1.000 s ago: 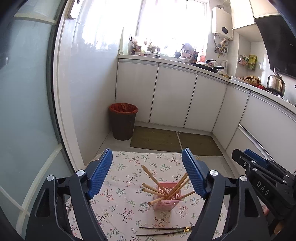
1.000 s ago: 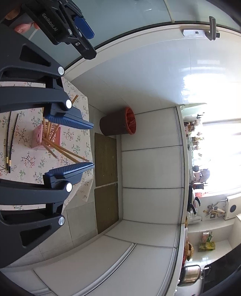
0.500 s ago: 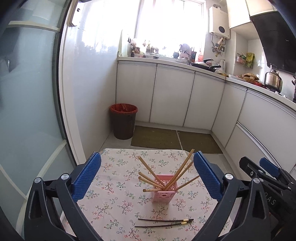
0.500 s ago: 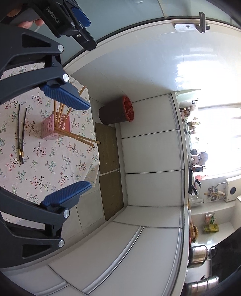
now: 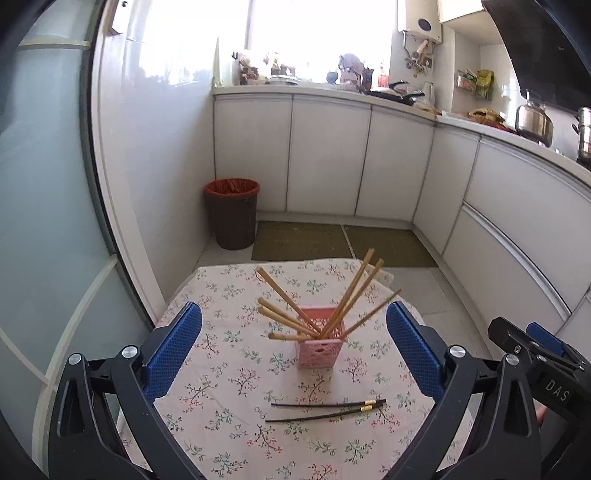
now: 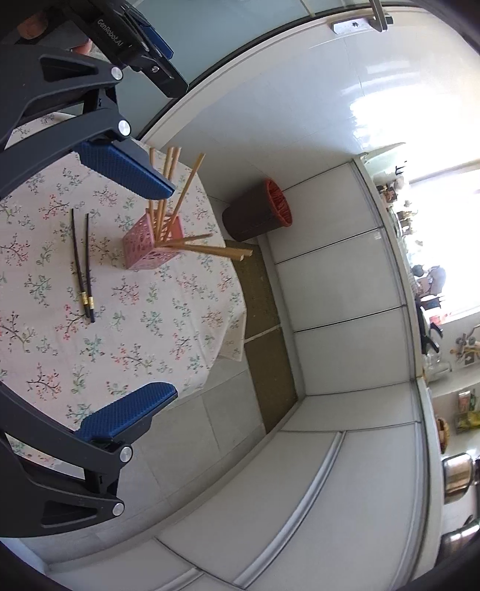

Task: Organize utensils
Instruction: 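Move both tools from the holder back toward the black chopsticks, then grasp a black gold-banded chopstick with the left tool and lift it upright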

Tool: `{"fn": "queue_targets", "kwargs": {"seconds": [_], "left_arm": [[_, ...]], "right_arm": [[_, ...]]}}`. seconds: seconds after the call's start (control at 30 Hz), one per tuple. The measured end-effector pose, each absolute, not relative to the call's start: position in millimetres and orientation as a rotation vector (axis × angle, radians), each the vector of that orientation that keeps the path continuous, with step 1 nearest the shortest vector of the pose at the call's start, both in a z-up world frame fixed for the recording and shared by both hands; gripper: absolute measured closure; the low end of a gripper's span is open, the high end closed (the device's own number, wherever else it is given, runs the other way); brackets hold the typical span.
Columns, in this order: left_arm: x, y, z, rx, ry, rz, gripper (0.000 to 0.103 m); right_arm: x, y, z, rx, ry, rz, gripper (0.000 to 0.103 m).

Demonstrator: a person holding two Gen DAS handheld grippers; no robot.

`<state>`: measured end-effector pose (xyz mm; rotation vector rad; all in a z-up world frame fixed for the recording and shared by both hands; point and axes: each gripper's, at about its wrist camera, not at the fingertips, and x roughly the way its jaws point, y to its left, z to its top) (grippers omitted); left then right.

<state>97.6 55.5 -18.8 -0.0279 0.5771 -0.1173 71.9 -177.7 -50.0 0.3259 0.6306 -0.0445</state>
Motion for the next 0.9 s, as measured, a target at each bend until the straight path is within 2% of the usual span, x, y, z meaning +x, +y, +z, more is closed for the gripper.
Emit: {"fn": "queue_targets", "kwargs": {"seconds": [0.17,0.33,0.47,0.53,0.6,0.63,0.67,0.9], "left_arm": [[109,20,-62,0.118,0.767,-0.269,0.007],[128,-26,-135,0.268,1.017,-0.436,0.007],[142,-52,-178,0.376,1.104,-0.468,0.008],[151,-64,-192,0.432,1.127,-0.492,0.017],[162,-77,-209,0.493,1.174,-0.501,0.041],[168,-83,-217,0.512,1.199,-0.507,0.045],[173,-86,-222,0.522,1.217,-0.517,0.048],[196,-104,-253,0.628,1.288,-0.578,0.049]], "right_arm": [[48,-211,-101,0.434,0.749,-0.094,0.007],[38,-241,-156,0.567,0.883,-0.159,0.007],[36,-256,-182,0.677,0.932,-0.195,0.007],[36,-261,-188,0.691,0.941,-0.217,0.007],[34,-266,-192,0.705,0.948,-0.233,0.007],[33,-268,-194,0.713,0.953,-0.237,0.007],[33,-270,-197,0.719,0.959,-0.241,0.007],[37,-276,-211,0.722,1.005,-0.251,0.007]]}}
